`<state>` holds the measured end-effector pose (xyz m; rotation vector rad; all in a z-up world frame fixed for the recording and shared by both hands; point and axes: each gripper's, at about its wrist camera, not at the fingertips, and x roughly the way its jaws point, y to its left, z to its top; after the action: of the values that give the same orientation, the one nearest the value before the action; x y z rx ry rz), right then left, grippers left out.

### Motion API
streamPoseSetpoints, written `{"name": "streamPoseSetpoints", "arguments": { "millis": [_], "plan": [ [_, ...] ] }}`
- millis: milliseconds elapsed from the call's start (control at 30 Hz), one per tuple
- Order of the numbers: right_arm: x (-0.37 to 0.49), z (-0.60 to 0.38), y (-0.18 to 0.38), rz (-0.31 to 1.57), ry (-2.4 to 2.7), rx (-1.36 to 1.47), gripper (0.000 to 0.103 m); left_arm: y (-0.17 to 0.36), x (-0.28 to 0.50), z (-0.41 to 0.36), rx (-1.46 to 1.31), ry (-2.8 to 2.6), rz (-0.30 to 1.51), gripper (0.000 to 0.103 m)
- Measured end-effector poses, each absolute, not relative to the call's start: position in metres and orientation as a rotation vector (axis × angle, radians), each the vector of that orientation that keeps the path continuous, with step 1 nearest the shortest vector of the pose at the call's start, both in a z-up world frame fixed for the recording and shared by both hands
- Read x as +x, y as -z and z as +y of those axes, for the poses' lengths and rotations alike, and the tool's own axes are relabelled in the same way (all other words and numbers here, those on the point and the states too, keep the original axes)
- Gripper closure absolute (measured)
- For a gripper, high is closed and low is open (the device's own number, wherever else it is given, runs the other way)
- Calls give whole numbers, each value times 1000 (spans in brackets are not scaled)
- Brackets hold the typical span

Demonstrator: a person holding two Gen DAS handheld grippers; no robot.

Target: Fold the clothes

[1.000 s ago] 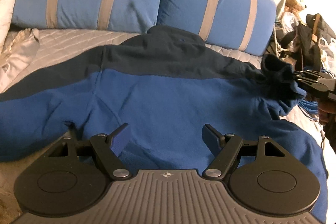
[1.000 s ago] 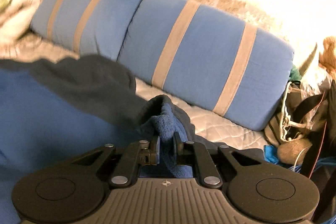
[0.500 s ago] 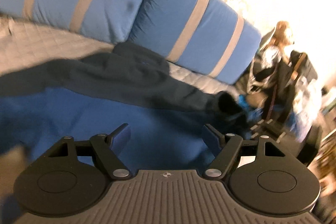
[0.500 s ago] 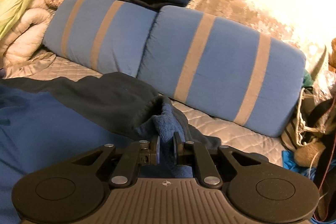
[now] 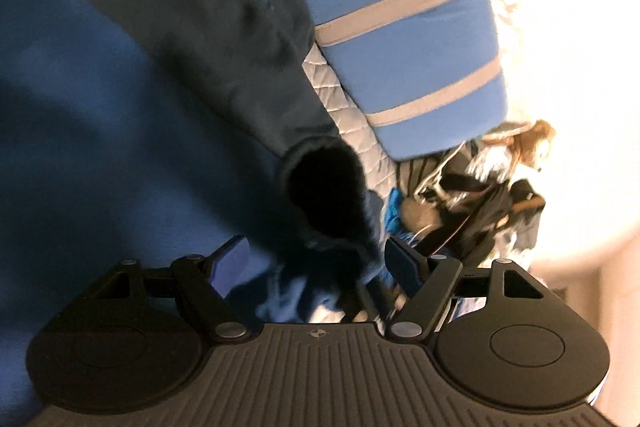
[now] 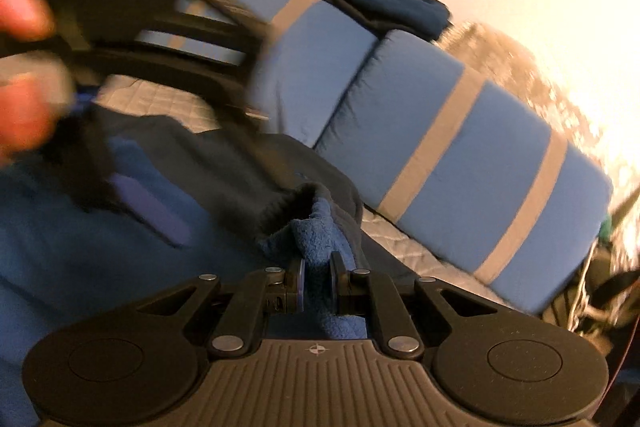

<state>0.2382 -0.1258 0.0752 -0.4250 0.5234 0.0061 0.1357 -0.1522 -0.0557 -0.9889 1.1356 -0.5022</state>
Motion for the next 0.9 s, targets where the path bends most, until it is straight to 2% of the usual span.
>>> {"name": "streamPoseSetpoints", "arguments": {
  "millis": [67, 133, 200, 367, 567, 633, 700, 733, 900],
  "plan": [
    [236, -114, -72, 516, -17, -471, 89, 64, 143, -154, -1041, 494, 1144, 30],
    [234, -102, -69, 507, -28, -519, 89, 67, 146, -155, -1056, 482, 1148, 36],
    [231, -93, -66, 493, -35, -569, 89, 68, 149, -156, -1058, 470, 1152, 56],
    [223, -78, -63, 463, -61, -661, 89, 66, 149, -152, -1034, 488, 1146, 86],
    [221, -81, -66, 438, -64, -654, 83, 52, 149, -147, -991, 541, 1099, 89],
    [224, -84, -67, 446, -50, -660, 62, 46, 149, -145, -980, 558, 1080, 89],
    [228, -89, -66, 456, -38, -658, 47, 41, 149, -143, -968, 576, 1061, 89],
    [230, -92, -66, 463, -30, -655, 42, 38, 149, -142, -962, 584, 1052, 89],
    [245, -120, -61, 496, 65, -623, 34, 18, 149, -133, -930, 623, 1001, 89]
  ]
}}
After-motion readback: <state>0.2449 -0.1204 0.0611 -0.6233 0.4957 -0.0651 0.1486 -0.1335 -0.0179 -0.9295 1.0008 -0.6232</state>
